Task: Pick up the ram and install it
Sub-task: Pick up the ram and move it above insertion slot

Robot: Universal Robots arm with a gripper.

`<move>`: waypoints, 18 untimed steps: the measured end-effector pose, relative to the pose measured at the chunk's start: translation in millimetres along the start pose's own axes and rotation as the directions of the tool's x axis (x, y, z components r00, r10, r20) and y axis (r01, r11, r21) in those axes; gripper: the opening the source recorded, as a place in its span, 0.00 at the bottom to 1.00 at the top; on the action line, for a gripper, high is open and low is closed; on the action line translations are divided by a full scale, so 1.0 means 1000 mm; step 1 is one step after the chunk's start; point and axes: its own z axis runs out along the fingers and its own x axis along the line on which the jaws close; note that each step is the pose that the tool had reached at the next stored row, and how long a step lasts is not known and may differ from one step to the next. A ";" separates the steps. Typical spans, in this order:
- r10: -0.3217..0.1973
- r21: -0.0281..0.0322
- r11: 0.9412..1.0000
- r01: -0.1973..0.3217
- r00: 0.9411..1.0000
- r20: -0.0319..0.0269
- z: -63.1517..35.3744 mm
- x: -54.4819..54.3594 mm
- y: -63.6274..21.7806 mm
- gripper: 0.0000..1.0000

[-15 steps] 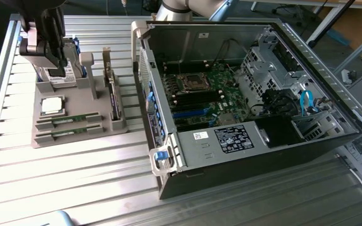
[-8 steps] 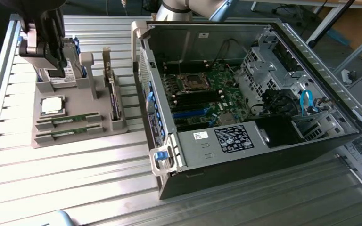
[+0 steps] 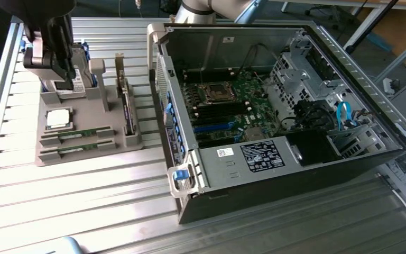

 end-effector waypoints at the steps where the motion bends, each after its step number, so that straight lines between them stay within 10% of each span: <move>1: 0.000 0.000 1.000 0.000 1.000 0.000 0.0012 0.000 0.0000 0.30; 18: -0.003 0.000 1.000 0.003 1.000 0.000 0.0121 0.000 -0.0004 0.30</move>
